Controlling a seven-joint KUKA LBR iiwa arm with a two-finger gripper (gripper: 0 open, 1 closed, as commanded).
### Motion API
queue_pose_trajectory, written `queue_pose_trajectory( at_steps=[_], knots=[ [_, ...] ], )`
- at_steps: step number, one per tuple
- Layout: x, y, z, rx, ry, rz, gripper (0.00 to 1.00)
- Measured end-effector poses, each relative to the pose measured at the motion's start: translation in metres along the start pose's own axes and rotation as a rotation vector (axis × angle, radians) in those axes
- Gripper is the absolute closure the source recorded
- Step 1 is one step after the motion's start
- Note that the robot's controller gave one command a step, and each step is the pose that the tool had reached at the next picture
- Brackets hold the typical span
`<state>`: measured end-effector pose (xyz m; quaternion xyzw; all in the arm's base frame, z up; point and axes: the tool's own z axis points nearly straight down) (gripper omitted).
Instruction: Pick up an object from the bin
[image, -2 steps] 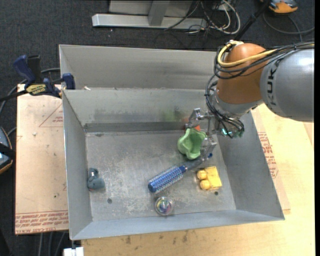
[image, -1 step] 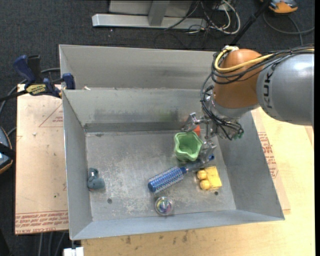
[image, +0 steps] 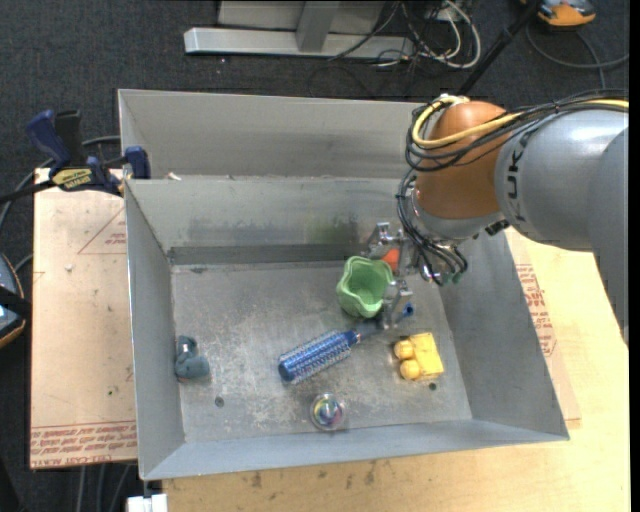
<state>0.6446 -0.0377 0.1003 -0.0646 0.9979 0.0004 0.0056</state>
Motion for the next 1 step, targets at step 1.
queue_pose_trajectory(
  at_steps=[1],
  knots=[
    [-0.0007, -0.0007, -0.0015, 0.001, -0.001, 0.000, 1.00]
  ],
)
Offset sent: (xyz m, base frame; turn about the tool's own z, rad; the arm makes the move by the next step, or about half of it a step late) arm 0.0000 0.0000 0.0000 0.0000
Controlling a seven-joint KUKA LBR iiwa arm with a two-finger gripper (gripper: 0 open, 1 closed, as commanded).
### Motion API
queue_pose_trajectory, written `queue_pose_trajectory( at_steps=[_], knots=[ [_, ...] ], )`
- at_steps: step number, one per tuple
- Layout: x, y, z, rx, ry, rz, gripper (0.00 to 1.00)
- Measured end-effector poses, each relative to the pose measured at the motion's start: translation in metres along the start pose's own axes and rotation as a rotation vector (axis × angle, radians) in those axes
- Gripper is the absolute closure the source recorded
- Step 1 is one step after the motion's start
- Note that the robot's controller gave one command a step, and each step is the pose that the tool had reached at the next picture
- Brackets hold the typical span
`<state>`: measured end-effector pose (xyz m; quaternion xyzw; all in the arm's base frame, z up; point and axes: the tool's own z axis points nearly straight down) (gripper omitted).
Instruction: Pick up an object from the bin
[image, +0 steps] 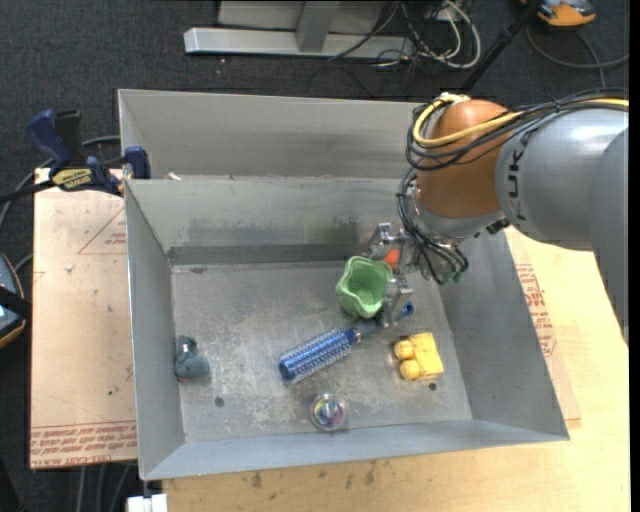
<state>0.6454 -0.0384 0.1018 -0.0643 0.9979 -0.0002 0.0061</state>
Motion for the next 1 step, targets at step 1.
queue_pose_trajectory(
  at_steps=[1],
  knots=[
    [-0.0058, -0.0101, -0.0910, 0.000, -0.001, 0.092, 1.00]
  ],
)
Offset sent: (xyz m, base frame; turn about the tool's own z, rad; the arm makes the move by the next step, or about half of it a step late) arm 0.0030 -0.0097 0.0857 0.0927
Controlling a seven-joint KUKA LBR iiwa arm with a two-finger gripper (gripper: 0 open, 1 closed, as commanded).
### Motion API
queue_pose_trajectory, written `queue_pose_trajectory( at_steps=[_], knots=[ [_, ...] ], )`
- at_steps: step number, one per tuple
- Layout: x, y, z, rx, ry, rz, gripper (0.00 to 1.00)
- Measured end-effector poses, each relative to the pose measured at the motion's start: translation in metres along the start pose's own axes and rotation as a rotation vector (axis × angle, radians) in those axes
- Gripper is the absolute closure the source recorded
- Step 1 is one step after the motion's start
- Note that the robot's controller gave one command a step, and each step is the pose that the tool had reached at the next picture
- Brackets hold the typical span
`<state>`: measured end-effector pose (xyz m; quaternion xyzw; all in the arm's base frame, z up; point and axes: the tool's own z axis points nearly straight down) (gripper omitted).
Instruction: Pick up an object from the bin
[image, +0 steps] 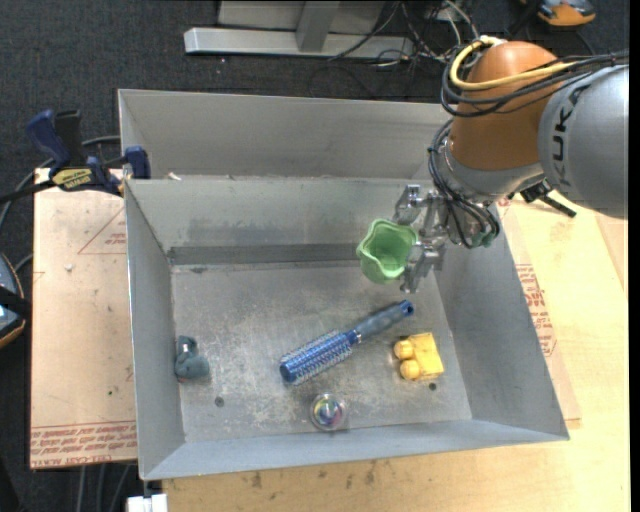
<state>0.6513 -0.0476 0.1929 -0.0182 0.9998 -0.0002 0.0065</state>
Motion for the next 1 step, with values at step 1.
queue_pose_trajectory(
  at_steps=[1],
  knots=[
    [0.0075, 0.0111, -0.0277, -0.001, 0.006, -0.017, 1.00]
  ],
)
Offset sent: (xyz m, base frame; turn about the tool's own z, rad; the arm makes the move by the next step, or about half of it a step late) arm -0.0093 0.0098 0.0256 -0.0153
